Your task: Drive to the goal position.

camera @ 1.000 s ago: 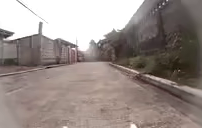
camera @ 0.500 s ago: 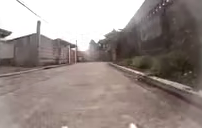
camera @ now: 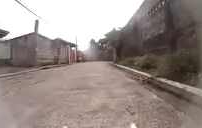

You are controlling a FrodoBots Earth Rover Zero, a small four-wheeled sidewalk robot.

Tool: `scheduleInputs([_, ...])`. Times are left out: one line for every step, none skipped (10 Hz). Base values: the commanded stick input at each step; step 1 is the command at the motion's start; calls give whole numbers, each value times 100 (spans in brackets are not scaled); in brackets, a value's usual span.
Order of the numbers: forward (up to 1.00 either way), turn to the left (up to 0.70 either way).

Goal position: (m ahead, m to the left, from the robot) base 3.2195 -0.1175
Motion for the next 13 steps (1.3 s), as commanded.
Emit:
scheduleInputs([70, 1])
scheduleInputs([70, 1])
scheduleInputs([70, 1])
scheduleInputs([70, 1])
scheduleInputs([70, 1])
scheduleInputs([70, 1])
scheduleInputs([70, 1])
scheduleInputs([70, 1])
scheduleInputs([70, 1])
scheduleInputs([70, 1])
scheduleInputs([70, 1])
scheduleInputs([70, 1])
scheduleInputs([70, 1])
